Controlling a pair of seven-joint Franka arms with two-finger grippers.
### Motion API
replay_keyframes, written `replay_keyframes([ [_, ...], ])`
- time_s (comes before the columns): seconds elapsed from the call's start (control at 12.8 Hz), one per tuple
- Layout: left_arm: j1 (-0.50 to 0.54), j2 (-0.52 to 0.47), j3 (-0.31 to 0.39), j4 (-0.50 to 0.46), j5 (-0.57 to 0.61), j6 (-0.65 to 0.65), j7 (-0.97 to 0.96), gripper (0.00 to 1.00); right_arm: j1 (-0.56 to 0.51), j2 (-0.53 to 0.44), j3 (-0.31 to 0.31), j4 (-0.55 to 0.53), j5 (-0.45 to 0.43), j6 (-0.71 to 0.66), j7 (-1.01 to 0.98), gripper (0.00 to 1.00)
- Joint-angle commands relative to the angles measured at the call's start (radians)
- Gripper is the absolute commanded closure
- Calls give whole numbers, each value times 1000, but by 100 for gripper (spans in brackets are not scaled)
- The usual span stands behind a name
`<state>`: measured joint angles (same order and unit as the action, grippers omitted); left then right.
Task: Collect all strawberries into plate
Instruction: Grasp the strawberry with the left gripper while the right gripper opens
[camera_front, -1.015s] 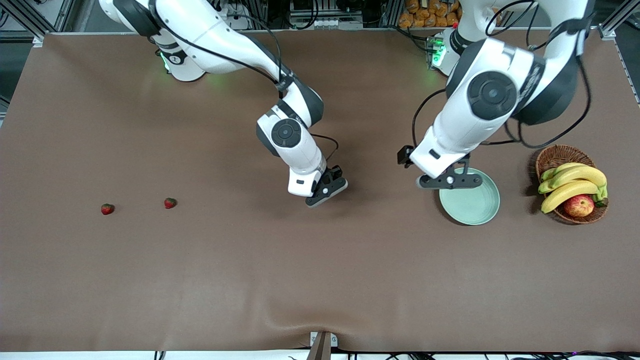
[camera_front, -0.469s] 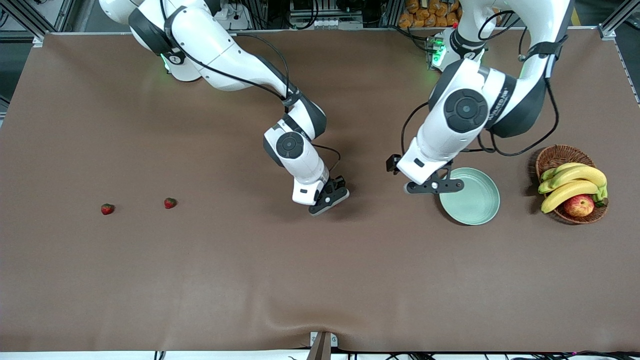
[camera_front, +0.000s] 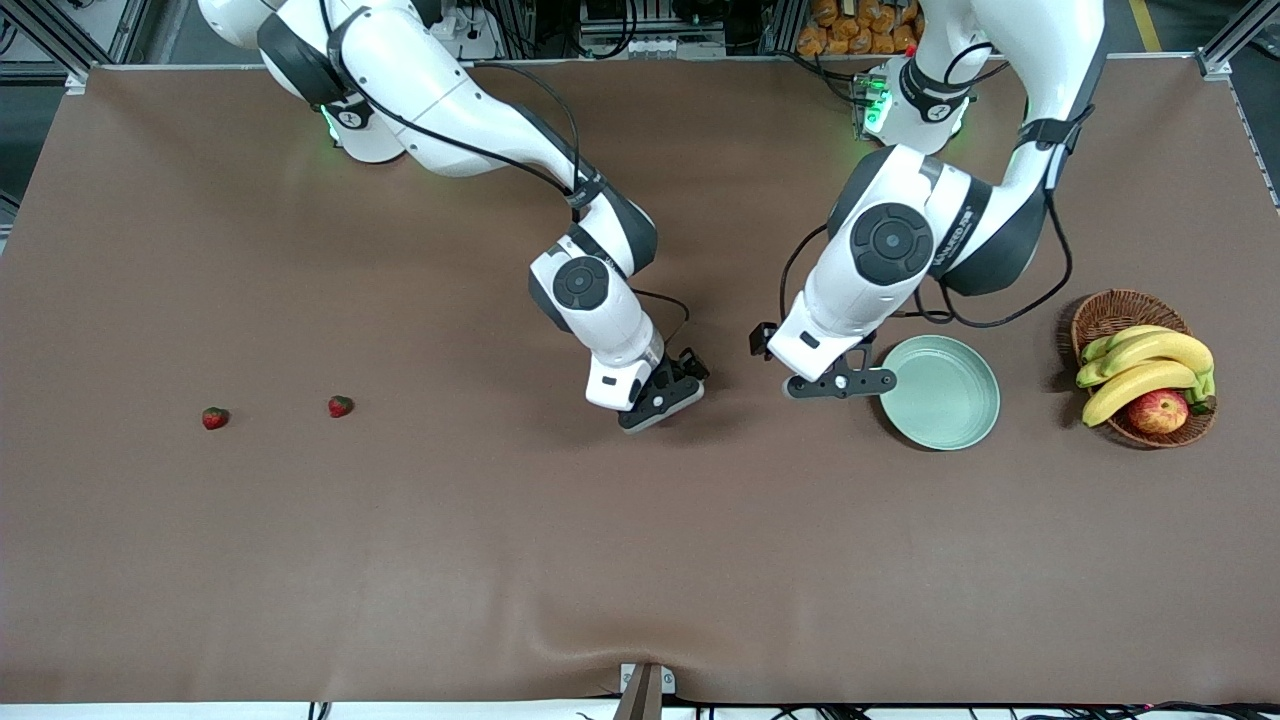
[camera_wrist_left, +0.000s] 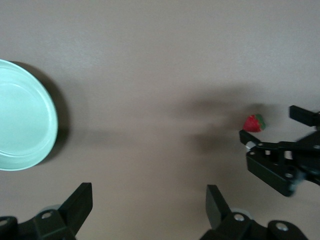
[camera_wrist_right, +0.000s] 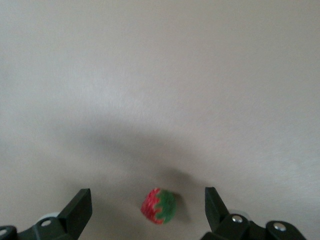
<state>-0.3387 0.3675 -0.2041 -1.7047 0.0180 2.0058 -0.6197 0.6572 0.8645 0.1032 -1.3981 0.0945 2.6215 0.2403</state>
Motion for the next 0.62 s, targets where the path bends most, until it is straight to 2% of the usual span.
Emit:
replay_keyframes([
  [0.0,-28,22,2,2,19,31,-69,0,-62,-96,1,-61,-6,-40,11,0],
  [0.16,-39,50,2,8,19,83,-124,0,-100,-128,1,-65,-6,-108,10,0],
  [0.31,-97,97,2,37,19,163,-175,0,-140,-151,-7,-68,-7,-165,8,0],
  [0.55,-169,227,11,141,33,241,-175,0,-146,-194,-95,-93,-13,-231,8,0],
])
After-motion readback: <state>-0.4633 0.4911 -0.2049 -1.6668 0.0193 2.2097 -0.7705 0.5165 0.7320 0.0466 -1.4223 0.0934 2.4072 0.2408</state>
